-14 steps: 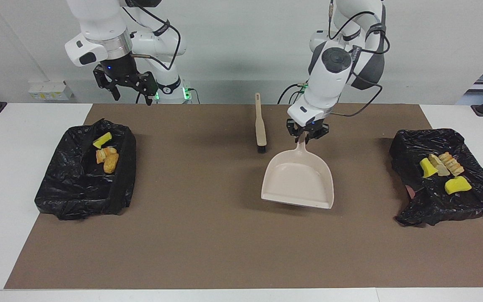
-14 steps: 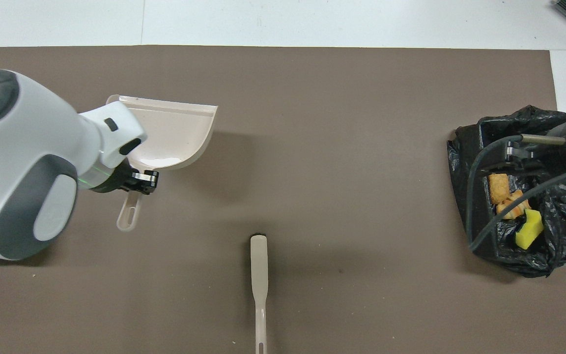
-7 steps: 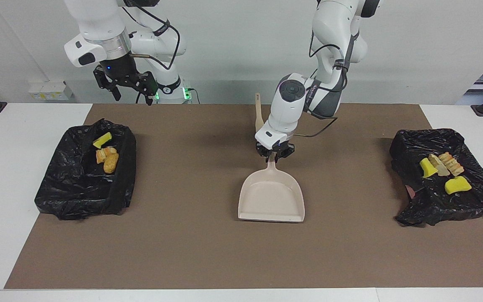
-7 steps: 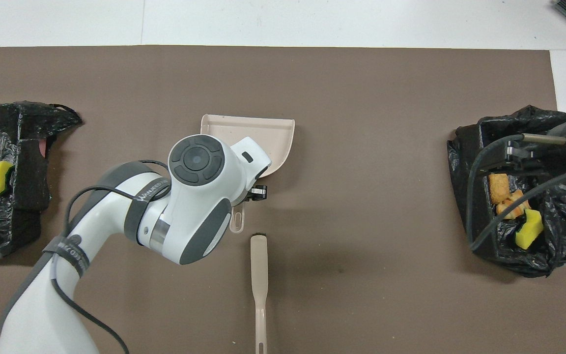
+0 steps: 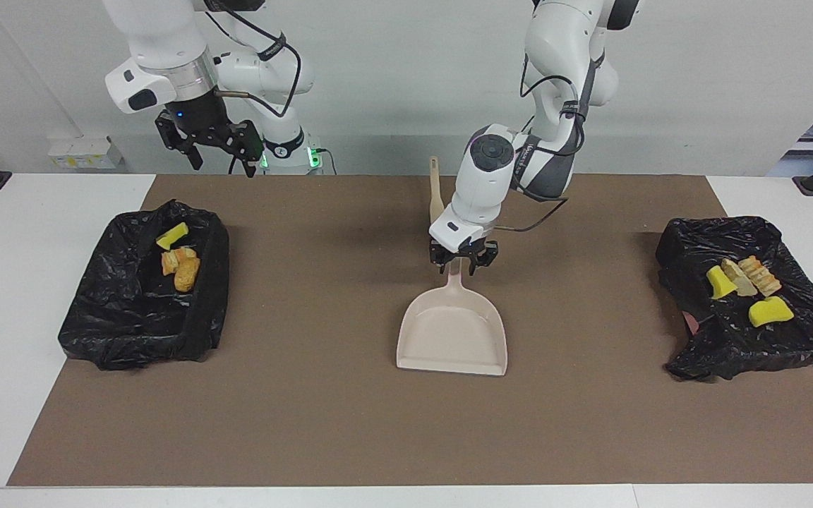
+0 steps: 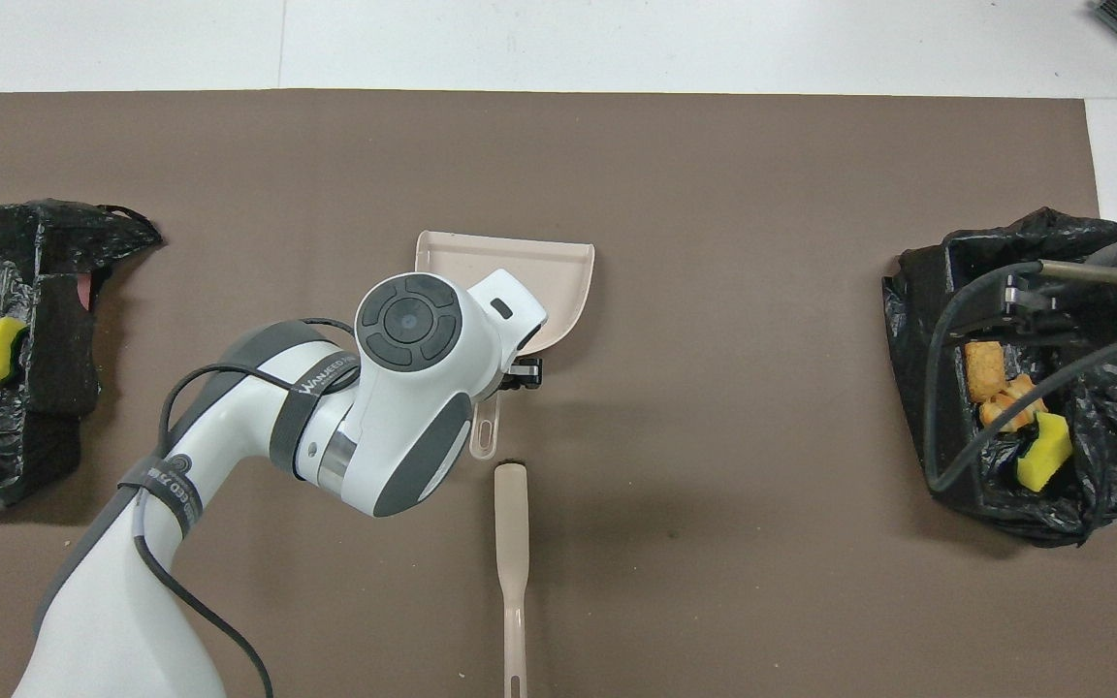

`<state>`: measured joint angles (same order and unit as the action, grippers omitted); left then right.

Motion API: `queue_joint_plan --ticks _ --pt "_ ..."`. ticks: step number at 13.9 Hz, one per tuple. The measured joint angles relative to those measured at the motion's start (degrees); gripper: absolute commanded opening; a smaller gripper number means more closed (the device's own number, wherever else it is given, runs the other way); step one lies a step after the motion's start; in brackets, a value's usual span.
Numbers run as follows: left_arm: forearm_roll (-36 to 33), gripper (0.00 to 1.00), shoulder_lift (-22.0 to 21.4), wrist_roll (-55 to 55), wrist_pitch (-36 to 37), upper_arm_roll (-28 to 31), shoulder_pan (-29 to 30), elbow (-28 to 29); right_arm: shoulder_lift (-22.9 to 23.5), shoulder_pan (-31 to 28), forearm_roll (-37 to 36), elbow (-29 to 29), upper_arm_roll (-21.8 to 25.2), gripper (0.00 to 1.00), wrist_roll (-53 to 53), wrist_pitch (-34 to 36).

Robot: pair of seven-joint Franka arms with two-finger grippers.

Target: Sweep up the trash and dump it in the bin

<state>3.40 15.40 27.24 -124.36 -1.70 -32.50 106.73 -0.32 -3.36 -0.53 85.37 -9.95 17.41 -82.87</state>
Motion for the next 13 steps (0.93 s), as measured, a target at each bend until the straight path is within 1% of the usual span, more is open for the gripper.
queue_joint_plan --ticks 2,4,9,13 --pt "0.00 1.00 -0.66 -0.31 1.55 0.85 1.31 -0.82 0.00 0.00 0.01 0.00 0.00 1.00 0.00 0.00" --pt "-0.03 1.00 -1.64 -1.35 2.46 1.22 4.09 -1.81 0.00 0.00 0.02 0.00 0.00 1.00 0.00 0.00" --pt "-0.02 1.00 -3.07 -11.20 9.95 1.55 13.77 -6.95 0.00 0.00 0.04 0.00 0.00 1.00 0.00 0.00" --pt "0.13 1.00 -4.63 -19.29 14.13 1.61 21.75 -8.81 0.00 0.00 0.04 0.09 0.00 1.00 0.00 0.00"
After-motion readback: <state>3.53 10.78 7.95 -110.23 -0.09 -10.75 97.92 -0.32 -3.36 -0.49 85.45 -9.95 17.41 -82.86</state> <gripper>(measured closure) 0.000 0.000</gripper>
